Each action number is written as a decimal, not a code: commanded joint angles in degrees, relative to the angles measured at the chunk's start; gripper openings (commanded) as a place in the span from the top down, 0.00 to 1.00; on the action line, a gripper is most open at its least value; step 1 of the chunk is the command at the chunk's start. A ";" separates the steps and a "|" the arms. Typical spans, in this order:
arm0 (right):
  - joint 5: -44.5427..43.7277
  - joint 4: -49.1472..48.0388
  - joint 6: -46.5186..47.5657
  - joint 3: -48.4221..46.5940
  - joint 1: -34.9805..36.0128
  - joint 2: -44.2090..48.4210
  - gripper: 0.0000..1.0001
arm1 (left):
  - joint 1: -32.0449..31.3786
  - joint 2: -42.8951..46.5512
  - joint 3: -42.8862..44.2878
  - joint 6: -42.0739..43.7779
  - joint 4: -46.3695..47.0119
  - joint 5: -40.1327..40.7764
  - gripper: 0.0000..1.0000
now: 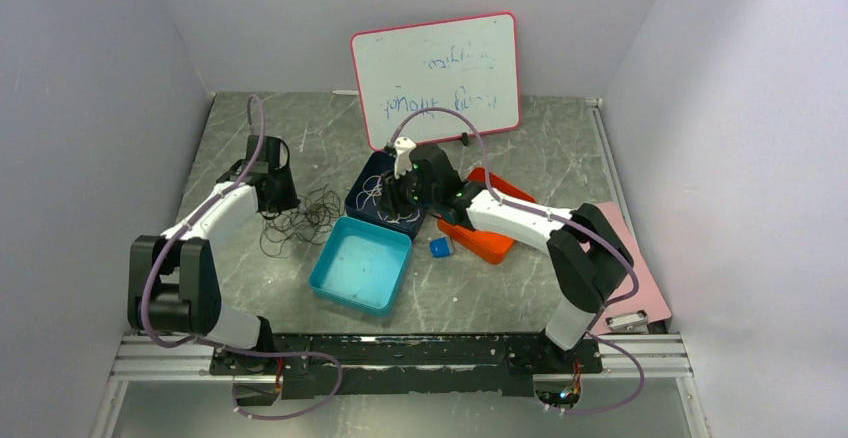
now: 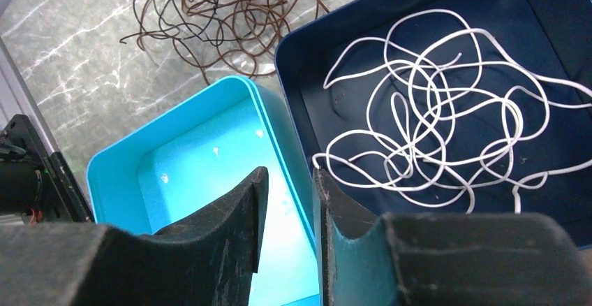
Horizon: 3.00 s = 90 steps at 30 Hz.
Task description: Untangle the cables
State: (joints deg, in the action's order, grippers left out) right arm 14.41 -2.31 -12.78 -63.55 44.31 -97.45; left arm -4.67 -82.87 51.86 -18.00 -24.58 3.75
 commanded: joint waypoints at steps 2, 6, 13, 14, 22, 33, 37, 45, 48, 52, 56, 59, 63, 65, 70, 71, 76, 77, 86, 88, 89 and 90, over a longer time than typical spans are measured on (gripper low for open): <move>-0.39 -0.99 0.54 0.71 -0.10 2.75 0.67 | 0.54 1.29 3.86 1.25 2.09 1.86 0.82; -1.52 -2.02 0.76 1.44 -0.11 4.65 0.65 | 0.58 8.51 5.39 1.59 1.85 3.33 0.93; -3.66 -9.06 -1.94 2.72 -0.06 5.81 0.54 | 0.54 19.13 10.60 2.96 -0.45 6.06 0.93; -3.65 -10.31 -2.23 2.34 -0.09 5.66 0.52 | 0.54 19.92 11.73 2.92 -1.17 6.03 0.93; 1.53 -17.82 -1.64 -6.65 1.38 -0.65 0.33 | 0.54 24.28 17.95 3.33 -2.87 1.96 0.93; 1.61 -31.01 6.79 -16.45 7.53 -8.70 0.20 | 0.54 26.18 22.83 3.00 -3.28 -3.73 0.93; 1.72 -34.49 5.84 -21.39 7.75 -10.91 0.20 | 0.54 25.36 24.55 3.66 -3.62 -6.88 0.93; 3.96 -31.54 3.68 -37.09 7.81 -21.88 0.18 | 0.53 25.20 26.18 4.06 -1.42 -19.76 0.93; 5.85 -28.48 2.98 -44.14 7.88 -27.29 0.20 | 0.51 24.26 28.03 3.96 -1.31 -23.72 0.93; 6.95 -24.43 2.60 -51.14 7.97 -32.69 0.32 | 0.46 23.63 31.77 3.81 -2.23 -26.05 0.93; 7.19 -22.10 2.95 -52.39 8.08 -34.79 0.54 | 0.46 24.11 36.03 3.50 -2.58 -24.82 0.93; 6.65 -20.69 3.89 -51.41 8.34 -35.30 0.64 | 0.42 24.08 39.47 3.58 -2.50 -24.67 0.93; 6.00 -20.04 4.77 -49.28 8.84 -35.55 0.66 | 0.49 22.69 44.62 3.21 -1.95 -25.34 0.93; 5.89 -19.97 4.86 -47.85 8.87 -35.38 0.68 | 0.46 21.96 47.45 2.94 -1.55 -25.00 0.93; 6.18 -20.27 4.22 -43.58 9.20 -34.59 0.70 | 0.47 21.20 52.64 1.65 1.90 -19.94 0.93; 6.40 -20.22 4.04 -42.81 9.30 -34.50 0.70 | 0.52 20.99 53.57 1.56 2.77 -18.80 0.93; 6.81 -20.86 3.33 -38.41 10.16 -33.87 0.71 | 0.50 19.90 57.65 1.86 6.76 -13.26 0.93; 7.01 -21.00 3.18 -37.66 10.24 -33.82 0.70 | 0.52 19.54 58.40 1.97 7.49 -12.32 0.93; 7.95 -23.15 1.95 -32.26 10.54 -32.71 0.65 | 0.54 17.69 61.11 2.96 11.33 -10.08 0.93; 8.35 -22.88 1.81 -32.19 10.57 -32.99 0.66 | 0.46 17.27 61.46 2.88 11.90 -10.40 0.93; 8.61 -23.10 1.73 -31.94 10.58 -32.94 0.66 | 0.50 17.09 61.77 2.90 12.00 -10.45 0.93; 8.82 -23.59 1.50 -31.27 10.59 -32.78 0.64 | 0.52 16.90 62.10 2.98 12.01 -10.35 0.93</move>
State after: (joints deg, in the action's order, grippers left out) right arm 22.33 -31.94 -10.79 -97.95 55.09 -128.01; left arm -4.58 -67.22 108.66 -15.18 -28.45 -9.10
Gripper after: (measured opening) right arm 0.345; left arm 0.076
